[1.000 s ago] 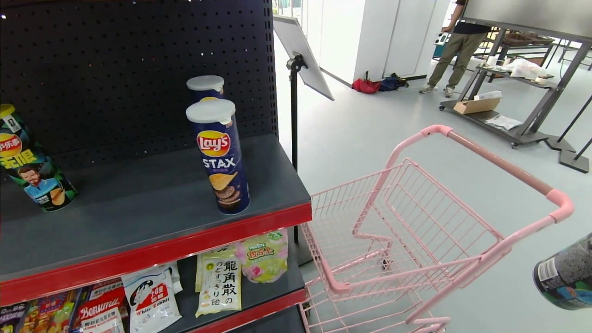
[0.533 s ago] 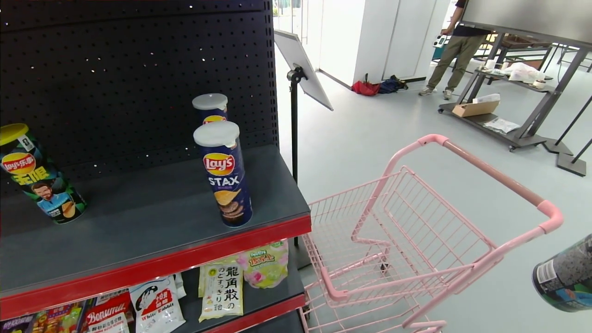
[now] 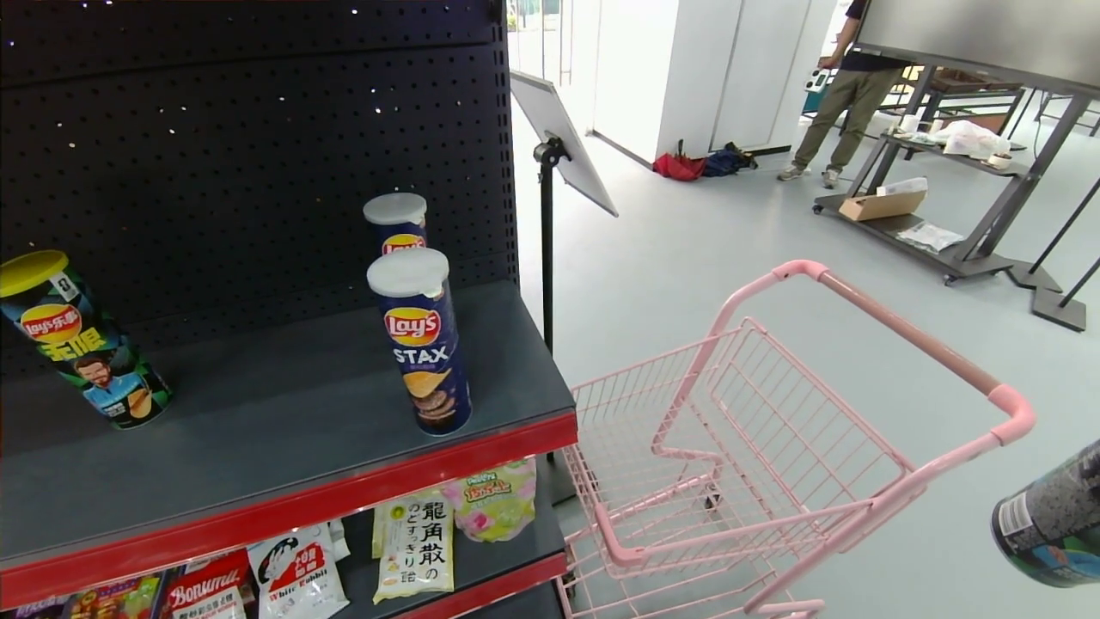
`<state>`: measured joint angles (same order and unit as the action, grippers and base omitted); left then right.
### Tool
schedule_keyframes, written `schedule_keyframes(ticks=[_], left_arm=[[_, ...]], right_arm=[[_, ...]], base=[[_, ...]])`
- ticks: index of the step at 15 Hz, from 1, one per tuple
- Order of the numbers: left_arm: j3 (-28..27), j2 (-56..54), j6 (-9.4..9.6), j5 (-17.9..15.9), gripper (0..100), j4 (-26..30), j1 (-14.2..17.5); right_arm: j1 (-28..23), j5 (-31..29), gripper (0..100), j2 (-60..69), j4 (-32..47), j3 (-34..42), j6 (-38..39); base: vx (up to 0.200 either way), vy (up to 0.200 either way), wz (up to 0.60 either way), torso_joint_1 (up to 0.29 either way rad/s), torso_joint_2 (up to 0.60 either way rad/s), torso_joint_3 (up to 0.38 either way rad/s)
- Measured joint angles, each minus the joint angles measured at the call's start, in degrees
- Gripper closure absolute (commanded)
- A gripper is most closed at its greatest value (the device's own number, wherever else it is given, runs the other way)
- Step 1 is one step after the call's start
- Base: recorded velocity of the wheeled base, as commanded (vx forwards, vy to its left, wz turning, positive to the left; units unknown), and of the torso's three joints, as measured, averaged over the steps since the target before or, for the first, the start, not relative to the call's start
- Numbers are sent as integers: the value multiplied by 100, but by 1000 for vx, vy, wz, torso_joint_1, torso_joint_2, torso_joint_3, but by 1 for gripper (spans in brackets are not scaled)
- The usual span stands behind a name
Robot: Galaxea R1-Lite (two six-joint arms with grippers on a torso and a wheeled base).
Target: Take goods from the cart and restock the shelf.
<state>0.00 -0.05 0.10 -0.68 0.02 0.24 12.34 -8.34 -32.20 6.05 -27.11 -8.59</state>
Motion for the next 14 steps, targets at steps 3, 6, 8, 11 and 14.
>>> schedule_keyframes(ticks=[3,6,8,11,14], left_arm=[[0,0,0,0,0,-2,0],[0,0,0,0,0,-2,0],[0,0,0,0,0,-2,0],[0,0,4,-5,0,-2,5],[0,0,15,-2,0,-2,-2]], right_arm=[[-49,9,100,61,11,88,-2],[-57,9,100,149,-4,179,-5],[-49,13,100,273,5,319,-11],[-38,84,100,662,16,589,0],[-7,440,100,1195,7,886,110]], base=[[0,0,600,4,-2,2],[0,0,400,6,5,2],[0,0,0,0,0,0],[0,0,0,0,0,0],[0,0,0,0,0,0]])
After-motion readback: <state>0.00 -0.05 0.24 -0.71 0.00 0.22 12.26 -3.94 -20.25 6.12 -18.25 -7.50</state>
